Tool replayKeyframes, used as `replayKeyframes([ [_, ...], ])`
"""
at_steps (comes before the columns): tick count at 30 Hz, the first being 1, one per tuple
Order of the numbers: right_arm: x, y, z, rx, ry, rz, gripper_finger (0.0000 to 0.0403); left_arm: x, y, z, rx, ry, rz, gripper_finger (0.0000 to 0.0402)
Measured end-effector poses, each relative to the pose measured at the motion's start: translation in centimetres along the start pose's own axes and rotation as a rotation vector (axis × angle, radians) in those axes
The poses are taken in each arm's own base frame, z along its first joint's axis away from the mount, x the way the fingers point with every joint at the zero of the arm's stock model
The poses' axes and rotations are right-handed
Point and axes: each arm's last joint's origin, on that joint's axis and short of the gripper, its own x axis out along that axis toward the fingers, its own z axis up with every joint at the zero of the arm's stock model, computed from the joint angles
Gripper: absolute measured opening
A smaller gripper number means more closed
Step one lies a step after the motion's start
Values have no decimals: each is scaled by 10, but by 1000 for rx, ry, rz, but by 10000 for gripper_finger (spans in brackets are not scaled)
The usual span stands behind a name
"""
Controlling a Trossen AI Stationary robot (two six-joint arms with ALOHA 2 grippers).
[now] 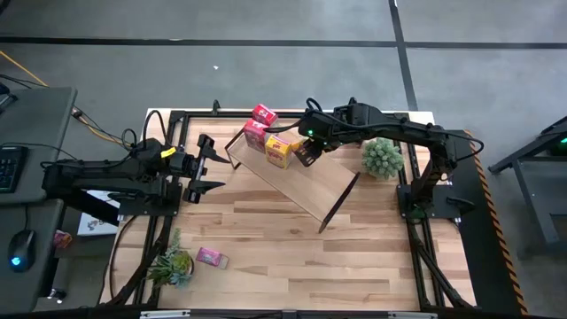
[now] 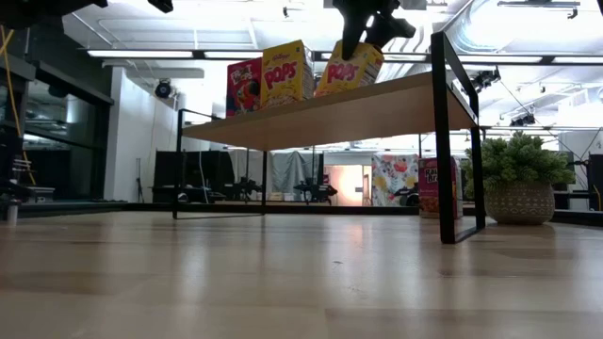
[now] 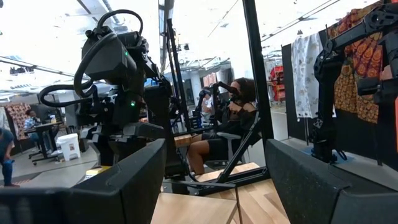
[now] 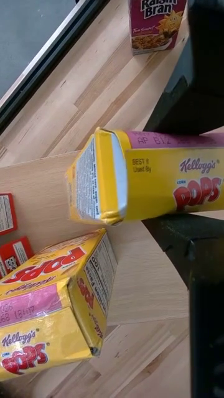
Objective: Stack cereal on shelf
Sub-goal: Put the yellow cereal box on the shelf
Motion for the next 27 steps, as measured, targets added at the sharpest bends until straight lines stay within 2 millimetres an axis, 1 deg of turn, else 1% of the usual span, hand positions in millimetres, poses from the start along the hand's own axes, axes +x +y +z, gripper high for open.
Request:
replayKeyframes([
  [8, 0, 0, 0, -13, -3, 2, 226, 0, 0, 0, 0, 0, 0, 266],
  [13, 0, 4, 4, -55, -48, 32, 255, 0, 0, 0, 0, 0, 0, 266],
  [16, -1, 6, 7, -85, -83, 53, 262, 0, 0, 0, 0, 0, 0, 266],
  [22, -4, 7, 10, -166, -111, 61, 264, 0, 0, 0, 0, 0, 0, 266],
  [25, -11, 6, 12, -206, -131, 69, 264, 0, 0, 0, 0, 0, 0, 266],
  [27, -18, 5, 14, -228, -152, 78, 264, 0, 0, 0, 0, 1, 0, 266],
])
